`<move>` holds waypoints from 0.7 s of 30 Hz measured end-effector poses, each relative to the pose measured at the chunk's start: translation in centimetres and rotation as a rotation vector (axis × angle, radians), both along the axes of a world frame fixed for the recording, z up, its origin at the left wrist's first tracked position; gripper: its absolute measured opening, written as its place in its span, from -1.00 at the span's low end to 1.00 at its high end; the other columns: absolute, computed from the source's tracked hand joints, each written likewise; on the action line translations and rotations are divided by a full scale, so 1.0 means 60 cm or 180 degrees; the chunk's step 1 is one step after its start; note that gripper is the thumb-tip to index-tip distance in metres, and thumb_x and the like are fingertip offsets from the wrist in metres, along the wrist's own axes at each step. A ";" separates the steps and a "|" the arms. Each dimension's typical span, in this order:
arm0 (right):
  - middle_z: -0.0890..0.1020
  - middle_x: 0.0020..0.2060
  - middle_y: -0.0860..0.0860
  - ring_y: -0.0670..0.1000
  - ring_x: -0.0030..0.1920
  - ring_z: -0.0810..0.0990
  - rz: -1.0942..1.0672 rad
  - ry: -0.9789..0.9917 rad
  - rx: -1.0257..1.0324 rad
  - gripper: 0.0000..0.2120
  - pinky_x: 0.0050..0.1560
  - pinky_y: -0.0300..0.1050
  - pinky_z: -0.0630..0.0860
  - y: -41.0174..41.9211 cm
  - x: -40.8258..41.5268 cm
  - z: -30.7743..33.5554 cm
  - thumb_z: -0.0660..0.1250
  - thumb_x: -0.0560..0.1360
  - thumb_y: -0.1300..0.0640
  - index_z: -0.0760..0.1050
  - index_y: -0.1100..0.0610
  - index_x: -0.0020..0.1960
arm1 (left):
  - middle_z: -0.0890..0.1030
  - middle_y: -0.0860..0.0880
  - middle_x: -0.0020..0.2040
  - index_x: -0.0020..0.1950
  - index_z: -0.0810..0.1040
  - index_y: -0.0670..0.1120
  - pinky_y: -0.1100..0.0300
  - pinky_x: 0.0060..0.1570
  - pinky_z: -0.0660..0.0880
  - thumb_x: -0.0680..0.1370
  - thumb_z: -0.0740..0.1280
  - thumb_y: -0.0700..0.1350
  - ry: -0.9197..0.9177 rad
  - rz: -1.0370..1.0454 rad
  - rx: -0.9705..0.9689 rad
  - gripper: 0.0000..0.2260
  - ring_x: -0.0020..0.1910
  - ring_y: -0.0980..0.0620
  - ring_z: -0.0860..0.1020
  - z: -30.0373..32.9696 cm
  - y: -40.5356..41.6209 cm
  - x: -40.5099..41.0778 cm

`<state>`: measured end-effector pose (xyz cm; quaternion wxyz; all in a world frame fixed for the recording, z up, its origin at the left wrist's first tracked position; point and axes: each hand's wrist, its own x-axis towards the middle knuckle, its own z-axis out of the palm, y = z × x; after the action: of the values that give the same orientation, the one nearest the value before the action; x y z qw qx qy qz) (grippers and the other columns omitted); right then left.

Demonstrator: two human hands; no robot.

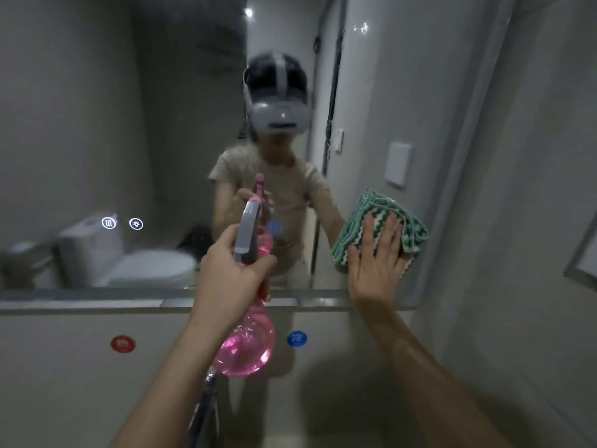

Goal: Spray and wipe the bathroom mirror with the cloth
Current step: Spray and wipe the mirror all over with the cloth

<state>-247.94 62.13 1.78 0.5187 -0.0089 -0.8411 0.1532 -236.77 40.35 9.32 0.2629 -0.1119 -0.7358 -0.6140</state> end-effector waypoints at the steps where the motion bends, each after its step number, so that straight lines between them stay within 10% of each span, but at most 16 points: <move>1: -0.06 0.52 0.05 -0.01 0.52 -0.24 -0.0033 0.0007 0.0009 -0.48 0.35 0.37 -0.06 -0.003 -0.002 0.002 -0.21 0.63 -0.17 -0.24 -0.12 0.55 | 0.50 -0.11 -0.48 -0.19 0.46 -0.08 0.16 -0.51 0.45 0.39 0.37 -0.36 0.0039 0.0032 -0.0017 -0.80 -0.57 -0.03 0.48 0.006 0.001 -0.002; 6: 0.03 0.51 0.16 0.13 0.49 -0.02 -0.0086 0.0123 -0.0068 -0.46 0.33 0.36 -0.05 -0.048 -0.009 0.050 -0.24 0.64 -0.16 -0.05 0.04 0.54 | 0.52 -0.06 -0.42 -0.15 0.50 -0.13 0.43 -0.54 0.35 0.41 0.38 -0.37 0.0170 0.0149 -0.0222 -0.84 -0.56 0.20 0.48 0.019 -0.021 0.002; 13: 0.03 0.52 0.17 0.08 0.53 -0.12 0.0098 0.0387 0.0432 -0.48 0.38 0.04 -0.48 -0.182 -0.010 0.122 -0.19 0.64 -0.13 -0.01 0.04 0.55 | 0.57 -0.16 -0.42 -0.20 0.49 -0.12 0.20 -0.48 0.47 0.30 0.43 -0.11 0.0120 0.0425 -0.0132 -0.82 -0.54 -0.02 0.51 0.024 -0.134 0.001; 21: 0.19 0.51 0.09 0.11 0.45 0.24 0.0383 0.0297 0.1022 -0.47 0.30 0.26 0.31 -0.377 -0.008 0.150 -0.08 0.59 -0.11 -0.01 -0.01 0.52 | 0.50 -0.08 -0.55 -0.16 0.49 -0.08 0.06 -0.41 0.47 0.21 0.36 -0.11 0.0097 0.0635 0.0226 -0.77 -0.58 -0.08 0.46 0.011 -0.222 0.024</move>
<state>-248.39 39.50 10.75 0.5418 0.1315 -0.8287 0.0479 -235.34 27.02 9.99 0.3377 -0.0381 -0.7170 -0.6086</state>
